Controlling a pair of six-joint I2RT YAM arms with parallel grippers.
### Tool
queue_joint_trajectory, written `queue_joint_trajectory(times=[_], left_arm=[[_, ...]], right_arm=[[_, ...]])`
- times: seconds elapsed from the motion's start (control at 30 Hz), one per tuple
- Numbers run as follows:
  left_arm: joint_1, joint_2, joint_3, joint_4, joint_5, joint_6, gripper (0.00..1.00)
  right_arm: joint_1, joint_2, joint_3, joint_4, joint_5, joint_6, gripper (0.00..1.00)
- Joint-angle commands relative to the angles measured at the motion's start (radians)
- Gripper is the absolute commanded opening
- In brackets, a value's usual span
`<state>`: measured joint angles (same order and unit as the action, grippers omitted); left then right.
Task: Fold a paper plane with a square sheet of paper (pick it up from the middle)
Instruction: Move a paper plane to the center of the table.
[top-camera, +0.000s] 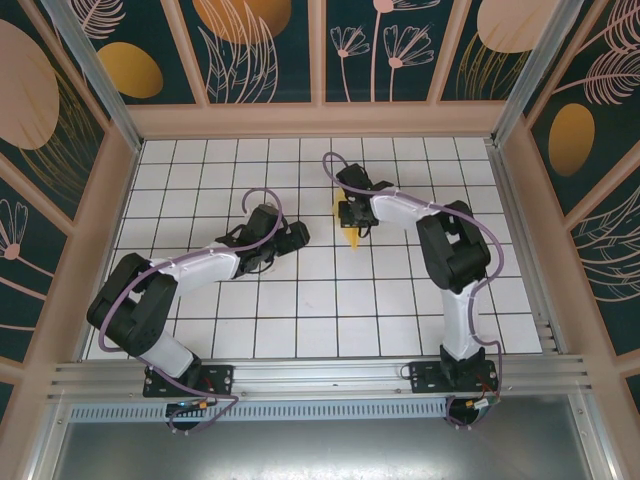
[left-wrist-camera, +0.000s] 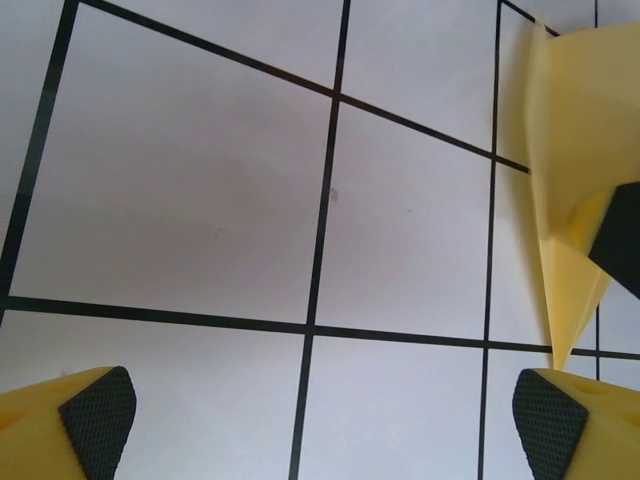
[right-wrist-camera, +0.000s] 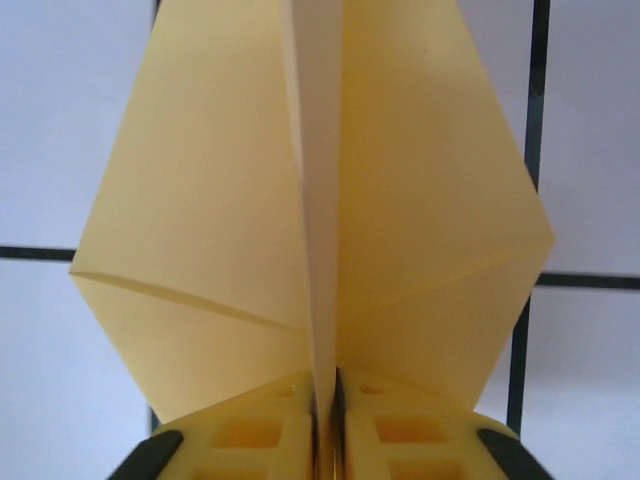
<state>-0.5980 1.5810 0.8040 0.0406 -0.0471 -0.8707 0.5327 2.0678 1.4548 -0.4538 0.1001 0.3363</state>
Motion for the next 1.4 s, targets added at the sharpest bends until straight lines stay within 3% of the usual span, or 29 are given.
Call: queue_joint_trajectory(times=[0.0, 0.5, 0.77, 0.97, 1.37], left_arm=[[0.002, -0.003, -0.019, -0.018, -0.011, 0.0, 0.98], [0.002, 0.033, -0.023, -0.016, 0.001, -0.001, 0.99], [0.001, 0.022, -0.023, -0.022, -0.015, -0.001, 0.98], [0.003, 0.016, 0.02, -0.052, -0.067, 0.019, 0.99], [0.076, -0.01, 0.131, -0.118, -0.1, 0.072, 0.99]], right_arm=[[-0.023, 0.042, 0.075, -0.082, -0.049, -0.037, 0.18], [0.001, 0.107, 0.076, -0.078, -0.025, 0.023, 0.18], [0.006, 0.124, -0.041, -0.012, -0.022, 0.069, 0.19], [0.008, 0.054, 0.033, -0.054, 0.053, 0.069, 0.22], [0.007, -0.024, 0.143, -0.11, 0.063, 0.096, 0.34]])
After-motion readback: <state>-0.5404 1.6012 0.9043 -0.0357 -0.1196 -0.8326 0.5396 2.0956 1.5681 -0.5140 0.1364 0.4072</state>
